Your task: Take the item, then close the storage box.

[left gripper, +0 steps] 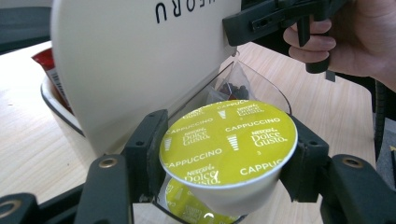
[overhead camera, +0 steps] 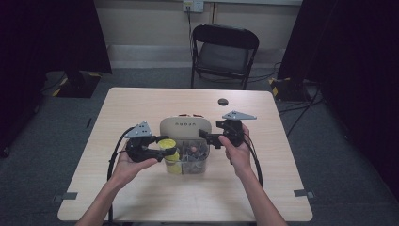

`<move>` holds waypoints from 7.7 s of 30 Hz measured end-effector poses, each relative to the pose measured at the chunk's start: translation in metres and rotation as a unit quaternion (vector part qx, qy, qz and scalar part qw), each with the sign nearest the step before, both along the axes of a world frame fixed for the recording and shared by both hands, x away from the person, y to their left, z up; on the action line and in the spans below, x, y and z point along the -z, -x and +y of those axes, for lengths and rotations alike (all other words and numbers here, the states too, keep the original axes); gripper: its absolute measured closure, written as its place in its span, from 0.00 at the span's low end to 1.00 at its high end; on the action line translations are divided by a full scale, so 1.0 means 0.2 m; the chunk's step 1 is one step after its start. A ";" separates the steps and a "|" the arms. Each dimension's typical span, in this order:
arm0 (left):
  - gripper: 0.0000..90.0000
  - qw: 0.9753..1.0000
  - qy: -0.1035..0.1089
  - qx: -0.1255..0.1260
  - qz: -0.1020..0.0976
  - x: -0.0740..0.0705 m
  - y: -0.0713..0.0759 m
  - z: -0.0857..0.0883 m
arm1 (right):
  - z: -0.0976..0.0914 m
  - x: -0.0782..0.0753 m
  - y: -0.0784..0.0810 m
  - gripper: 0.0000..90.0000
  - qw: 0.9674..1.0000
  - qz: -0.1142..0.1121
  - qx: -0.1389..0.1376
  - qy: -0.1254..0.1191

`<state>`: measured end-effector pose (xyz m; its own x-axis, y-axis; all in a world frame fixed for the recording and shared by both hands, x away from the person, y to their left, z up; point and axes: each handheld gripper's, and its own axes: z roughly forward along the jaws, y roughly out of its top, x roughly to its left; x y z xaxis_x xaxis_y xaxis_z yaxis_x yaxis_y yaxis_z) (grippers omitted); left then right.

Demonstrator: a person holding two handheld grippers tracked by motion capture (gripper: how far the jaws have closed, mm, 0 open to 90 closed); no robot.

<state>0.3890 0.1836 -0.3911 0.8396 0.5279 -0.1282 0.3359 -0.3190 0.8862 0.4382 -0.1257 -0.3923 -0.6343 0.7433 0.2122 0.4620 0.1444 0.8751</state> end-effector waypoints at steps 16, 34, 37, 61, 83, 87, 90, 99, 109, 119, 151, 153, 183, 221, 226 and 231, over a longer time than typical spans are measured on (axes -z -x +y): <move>0.46 1.000 0.006 -0.019 -0.008 -0.03 0.03 0.13 | 0.00 0.00 0.00 0.15 1.000 0.001 0.000 0.001; 0.46 0.998 -0.004 -0.057 0.000 0.02 0.03 0.29 | 0.00 0.01 0.00 0.15 1.000 0.001 -0.002 0.002; 0.46 0.998 -0.006 -0.066 0.002 0.03 0.02 0.33 | 0.00 0.01 0.00 0.15 1.000 0.002 -0.002 0.001; 0.46 0.991 -0.033 -0.127 0.032 0.15 -0.03 0.56 | 0.01 0.01 0.00 0.15 1.000 0.003 -0.003 0.003; 0.46 0.978 -0.075 -0.178 0.081 0.34 -0.15 0.67 | 0.01 0.01 0.00 0.15 1.000 0.004 -0.003 0.003; 0.46 0.977 -0.082 -0.175 0.090 0.37 -0.16 0.68 | 0.01 0.01 0.00 0.14 1.000 0.004 -0.004 0.003; 0.46 0.976 -0.079 -0.177 0.095 0.40 -0.17 0.68 | 0.01 0.01 0.00 0.15 1.000 0.003 -0.004 0.003; 0.45 0.976 -0.076 -0.178 0.100 0.45 -0.19 0.66 | 0.01 0.01 -0.01 0.14 1.000 0.004 -0.005 0.003; 0.45 0.976 -0.081 -0.171 0.110 0.48 -0.20 0.65 | 0.01 0.01 0.00 0.14 1.000 0.004 -0.004 0.004; 0.44 0.975 -0.082 -0.168 0.123 0.50 -0.21 0.64 | 0.01 0.01 0.00 0.14 1.000 0.004 -0.003 0.004; 0.22 0.975 -0.064 -0.191 0.095 0.41 0.01 0.72 | 0.05 0.00 0.00 0.16 1.000 0.002 -0.010 0.008; 0.23 0.975 -0.060 -0.195 0.092 0.43 0.04 0.73 | 0.05 0.00 0.00 0.18 1.000 0.000 -0.010 0.005; 0.21 0.967 -0.139 -0.209 0.047 0.55 0.10 0.68 | 0.07 -0.07 0.04 0.50 0.998 -0.009 -0.052 -0.032; 0.21 0.967 -0.138 -0.208 0.047 0.55 0.10 0.68 | 0.06 -0.10 0.14 0.47 0.996 -0.013 -0.085 -0.018; 0.21 0.967 -0.137 -0.208 0.048 0.55 0.10 0.68 | 0.07 -0.09 0.17 0.43 0.996 -0.009 -0.088 -0.022; 0.21 0.967 -0.138 -0.208 0.048 0.55 0.10 0.68 | 0.07 -0.08 0.19 0.40 0.996 -0.009 -0.093 -0.017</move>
<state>0.3697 0.3197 -0.5020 0.5389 0.8424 -0.0009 0.5622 -0.3589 0.7451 0.3998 -0.1114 -0.3767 -0.7640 0.6057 0.2224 0.4139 0.1955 0.8891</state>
